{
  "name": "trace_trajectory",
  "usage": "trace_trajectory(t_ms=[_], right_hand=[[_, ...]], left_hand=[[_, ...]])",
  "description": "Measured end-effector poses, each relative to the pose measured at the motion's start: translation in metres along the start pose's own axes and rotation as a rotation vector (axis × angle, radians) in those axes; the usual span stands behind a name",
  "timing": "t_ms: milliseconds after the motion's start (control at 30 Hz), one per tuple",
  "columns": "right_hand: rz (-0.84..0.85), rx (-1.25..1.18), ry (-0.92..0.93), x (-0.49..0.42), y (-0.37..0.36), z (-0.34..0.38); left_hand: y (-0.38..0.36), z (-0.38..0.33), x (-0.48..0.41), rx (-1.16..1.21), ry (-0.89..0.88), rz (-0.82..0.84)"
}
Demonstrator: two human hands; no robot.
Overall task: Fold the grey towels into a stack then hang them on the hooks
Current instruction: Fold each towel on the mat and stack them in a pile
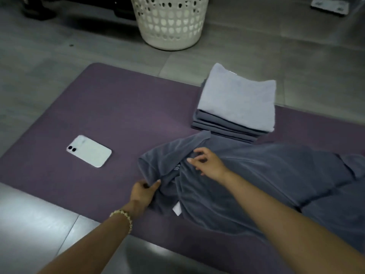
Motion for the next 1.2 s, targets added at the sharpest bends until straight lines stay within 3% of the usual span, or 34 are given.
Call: trace_trajectory(t_ms=[167, 267, 400, 500, 667, 733, 900, 967, 1067, 1200], right_hand=[[-0.205, -0.315, -0.373, -0.044, -0.043, 0.021], [-0.297, -0.277, -0.340, -0.061, -0.052, 0.023], [-0.185, -0.297, -0.087, -0.090, -0.064, 0.063], [-0.202, -0.426, 0.015, -0.122, -0.062, 0.101], [0.033, -0.293, -0.149, -0.127, -0.069, 0.094], [0.093, -0.245, -0.162, -0.114, -0.069, 0.081], [0.087, -0.220, -0.098, -0.077, -0.045, 0.052], [0.106, -0.187, -0.100, -0.055, -0.031, 0.039], [0.091, -0.151, -0.116, -0.019, -0.004, 0.013], [-0.061, -0.133, -0.127, 0.039, 0.044, -0.025]], left_hand=[[0.024, -0.010, -0.006, 0.235, -0.057, 0.230], [0.047, -0.014, -0.009, 0.206, -0.096, 0.165], [0.098, -0.017, -0.023, 0.144, -0.112, 0.017], [0.125, -0.020, -0.033, 0.126, -0.107, -0.032], [0.120, -0.024, -0.043, 0.026, -0.161, -0.093], [0.121, -0.018, -0.046, 0.034, -0.099, -0.101], [0.133, 0.000, -0.034, -0.155, 0.093, 0.216], [0.128, -0.005, -0.021, -0.125, 0.031, 0.319], [0.096, -0.031, 0.002, 0.099, -0.102, 0.359], [0.028, -0.073, 0.037, 0.218, -0.209, 0.441]])
Point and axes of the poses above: each hand's wrist, its own x-axis away from the middle knuckle, its own y-axis out of the back of the hand, z = x × y, the point moved 1 cm from there along -x, towards the middle knuckle, and after that the axes turned 8 degrees about y, right-handed, at the moved point
